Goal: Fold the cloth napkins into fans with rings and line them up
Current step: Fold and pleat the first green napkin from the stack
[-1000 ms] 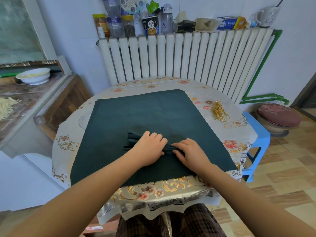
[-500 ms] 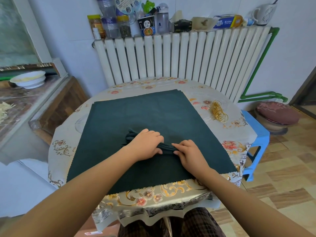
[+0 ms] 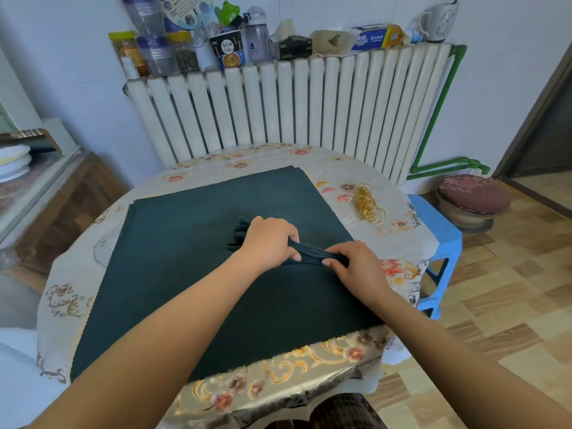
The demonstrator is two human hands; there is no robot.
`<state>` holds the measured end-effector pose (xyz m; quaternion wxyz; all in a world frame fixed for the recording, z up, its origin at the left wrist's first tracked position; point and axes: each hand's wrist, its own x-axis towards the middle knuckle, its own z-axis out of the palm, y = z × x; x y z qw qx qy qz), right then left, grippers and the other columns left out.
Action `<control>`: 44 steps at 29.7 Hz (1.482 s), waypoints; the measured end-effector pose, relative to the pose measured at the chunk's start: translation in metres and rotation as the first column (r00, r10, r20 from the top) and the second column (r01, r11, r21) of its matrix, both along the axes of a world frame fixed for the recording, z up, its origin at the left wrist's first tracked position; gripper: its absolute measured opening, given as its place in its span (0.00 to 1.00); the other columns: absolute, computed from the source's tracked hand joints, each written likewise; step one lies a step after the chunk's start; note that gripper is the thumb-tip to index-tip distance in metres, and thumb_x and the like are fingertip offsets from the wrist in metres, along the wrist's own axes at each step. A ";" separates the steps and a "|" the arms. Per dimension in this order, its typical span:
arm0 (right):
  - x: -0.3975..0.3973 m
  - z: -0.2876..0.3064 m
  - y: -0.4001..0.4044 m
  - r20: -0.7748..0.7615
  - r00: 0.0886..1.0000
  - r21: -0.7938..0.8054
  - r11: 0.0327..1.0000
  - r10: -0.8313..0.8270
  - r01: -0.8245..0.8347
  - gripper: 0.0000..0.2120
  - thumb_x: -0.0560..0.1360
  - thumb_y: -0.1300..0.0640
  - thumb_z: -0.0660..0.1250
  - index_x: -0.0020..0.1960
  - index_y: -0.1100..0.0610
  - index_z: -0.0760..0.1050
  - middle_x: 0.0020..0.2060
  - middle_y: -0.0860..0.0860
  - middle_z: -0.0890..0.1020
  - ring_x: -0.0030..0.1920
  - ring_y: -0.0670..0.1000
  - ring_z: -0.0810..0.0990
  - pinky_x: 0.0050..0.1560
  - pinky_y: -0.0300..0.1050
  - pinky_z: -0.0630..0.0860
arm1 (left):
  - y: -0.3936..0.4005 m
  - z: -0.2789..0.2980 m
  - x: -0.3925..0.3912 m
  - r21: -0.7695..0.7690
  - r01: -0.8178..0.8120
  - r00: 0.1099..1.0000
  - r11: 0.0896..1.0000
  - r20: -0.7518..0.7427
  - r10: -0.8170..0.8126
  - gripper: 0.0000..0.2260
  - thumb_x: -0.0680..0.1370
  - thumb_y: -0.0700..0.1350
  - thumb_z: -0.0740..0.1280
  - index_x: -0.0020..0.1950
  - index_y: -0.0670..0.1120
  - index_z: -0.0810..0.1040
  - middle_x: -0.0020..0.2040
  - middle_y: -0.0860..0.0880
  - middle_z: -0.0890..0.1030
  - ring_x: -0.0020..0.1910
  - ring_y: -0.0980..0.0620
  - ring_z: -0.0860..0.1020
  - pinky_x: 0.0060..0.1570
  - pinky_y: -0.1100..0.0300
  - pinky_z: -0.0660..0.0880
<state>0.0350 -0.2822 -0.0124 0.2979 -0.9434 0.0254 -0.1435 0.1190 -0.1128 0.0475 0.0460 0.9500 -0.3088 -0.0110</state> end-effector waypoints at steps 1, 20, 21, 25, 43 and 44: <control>0.004 0.001 -0.005 -0.006 1.000 0.002 1.000 -0.018 0.018 0.11 0.75 0.52 0.67 0.56 0.54 0.81 0.50 0.50 0.82 0.53 0.50 0.74 0.47 0.36 0.63 | -0.007 0.000 0.004 0.007 0.006 1.000 1.000 0.003 -0.006 0.10 0.73 0.57 0.70 0.50 0.54 0.80 0.50 0.55 0.80 0.49 0.52 0.75 0.56 0.57 0.64; 0.027 -0.011 -0.043 0.060 0.983 0.192 0.969 -0.172 0.158 0.14 0.74 0.59 0.70 0.59 0.60 0.79 0.48 0.55 0.81 0.52 0.55 0.76 0.49 0.34 0.64 | -0.066 -0.009 0.034 -0.198 0.045 0.999 0.979 -0.016 -0.049 0.10 0.72 0.55 0.72 0.50 0.53 0.85 0.46 0.55 0.84 0.47 0.51 0.76 0.59 0.56 0.67; 0.029 -0.010 -0.047 0.052 0.979 0.207 0.961 -0.197 0.183 0.15 0.74 0.58 0.69 0.60 0.59 0.79 0.49 0.55 0.81 0.53 0.54 0.76 0.49 0.32 0.63 | -0.065 -0.008 0.034 -0.204 0.045 0.998 0.978 -0.030 -0.053 0.10 0.72 0.55 0.72 0.50 0.53 0.85 0.47 0.56 0.83 0.48 0.50 0.74 0.59 0.57 0.65; 0.031 -0.007 -0.050 -0.023 0.999 0.178 0.983 -0.045 0.048 0.21 0.72 0.54 0.72 0.64 0.57 0.76 0.54 0.54 0.80 0.57 0.54 0.75 0.53 0.31 0.63 | -0.058 -0.007 0.040 -0.211 0.004 1.000 0.978 -0.013 -0.007 0.10 0.73 0.54 0.72 0.51 0.54 0.84 0.49 0.57 0.80 0.51 0.50 0.68 0.56 0.60 0.61; 0.042 -0.018 -0.067 -0.072 0.995 0.034 0.997 -0.071 0.074 0.15 0.73 0.50 0.69 0.58 0.55 0.80 0.52 0.50 0.81 0.56 0.52 0.73 0.52 0.39 0.65 | -0.050 -0.010 0.049 -0.094 0.004 1.000 0.996 -0.014 -0.005 0.11 0.74 0.57 0.69 0.52 0.55 0.83 0.46 0.57 0.80 0.54 0.48 0.62 0.56 0.61 0.58; 0.042 -0.019 -0.067 -0.062 0.996 0.001 0.998 -0.062 0.062 0.19 0.72 0.48 0.70 0.61 0.53 0.78 0.54 0.49 0.80 0.57 0.51 0.72 0.55 0.39 0.64 | -0.051 -0.010 0.049 -0.076 0.007 1.000 0.997 0.002 -0.007 0.11 0.74 0.57 0.69 0.52 0.55 0.82 0.46 0.56 0.80 0.53 0.48 0.62 0.56 0.60 0.57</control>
